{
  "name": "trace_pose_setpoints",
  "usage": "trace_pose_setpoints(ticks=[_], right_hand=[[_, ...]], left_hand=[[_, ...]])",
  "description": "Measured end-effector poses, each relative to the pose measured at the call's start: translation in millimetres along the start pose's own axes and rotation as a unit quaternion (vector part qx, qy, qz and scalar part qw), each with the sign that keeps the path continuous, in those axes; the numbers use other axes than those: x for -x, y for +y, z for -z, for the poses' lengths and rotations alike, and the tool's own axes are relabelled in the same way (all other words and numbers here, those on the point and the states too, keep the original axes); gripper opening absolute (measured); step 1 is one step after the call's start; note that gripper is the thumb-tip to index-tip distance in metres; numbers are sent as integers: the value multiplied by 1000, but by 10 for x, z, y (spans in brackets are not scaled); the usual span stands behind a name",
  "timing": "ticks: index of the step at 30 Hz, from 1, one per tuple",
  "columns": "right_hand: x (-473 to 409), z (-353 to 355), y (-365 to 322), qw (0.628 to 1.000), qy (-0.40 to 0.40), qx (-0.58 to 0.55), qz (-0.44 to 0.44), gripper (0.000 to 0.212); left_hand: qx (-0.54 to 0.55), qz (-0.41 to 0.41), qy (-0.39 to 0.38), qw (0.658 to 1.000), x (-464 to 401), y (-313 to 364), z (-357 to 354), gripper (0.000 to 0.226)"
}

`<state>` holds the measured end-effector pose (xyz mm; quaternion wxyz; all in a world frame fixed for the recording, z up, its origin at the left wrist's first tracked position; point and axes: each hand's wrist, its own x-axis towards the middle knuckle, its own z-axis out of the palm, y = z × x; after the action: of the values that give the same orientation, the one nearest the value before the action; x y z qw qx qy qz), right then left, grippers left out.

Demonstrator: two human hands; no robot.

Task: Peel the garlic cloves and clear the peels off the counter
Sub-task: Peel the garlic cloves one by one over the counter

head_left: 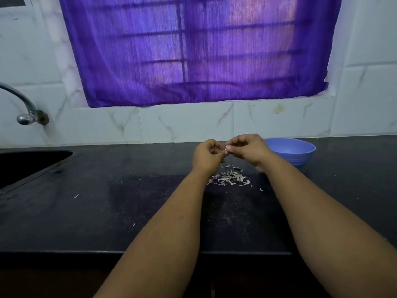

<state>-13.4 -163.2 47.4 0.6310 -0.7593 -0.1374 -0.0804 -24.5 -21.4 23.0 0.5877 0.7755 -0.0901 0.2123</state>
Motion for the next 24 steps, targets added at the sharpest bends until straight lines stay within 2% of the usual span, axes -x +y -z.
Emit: trace_pose_setpoints(ticks=[4,8,11,17,24], right_hand=[[2,41,20,1000,-4,19,-7,11],[11,62,1,998,-39,-44,-33,4],[21,71,-13,993,-60,-84,-49,4],[8,94,23,996,-82,13,-21,7],[-10,61,73,991,-109,70,-23,11]], left_hand=[[-19,-12,-7,1000,-10,-19,-2,14],[62,4,-24,998,9,19,9,8],[99,19,-48,994,25,34,19,15],[92,5,-68,993,42,23,11,24],[74,10,-46,996,14,12,8,19]])
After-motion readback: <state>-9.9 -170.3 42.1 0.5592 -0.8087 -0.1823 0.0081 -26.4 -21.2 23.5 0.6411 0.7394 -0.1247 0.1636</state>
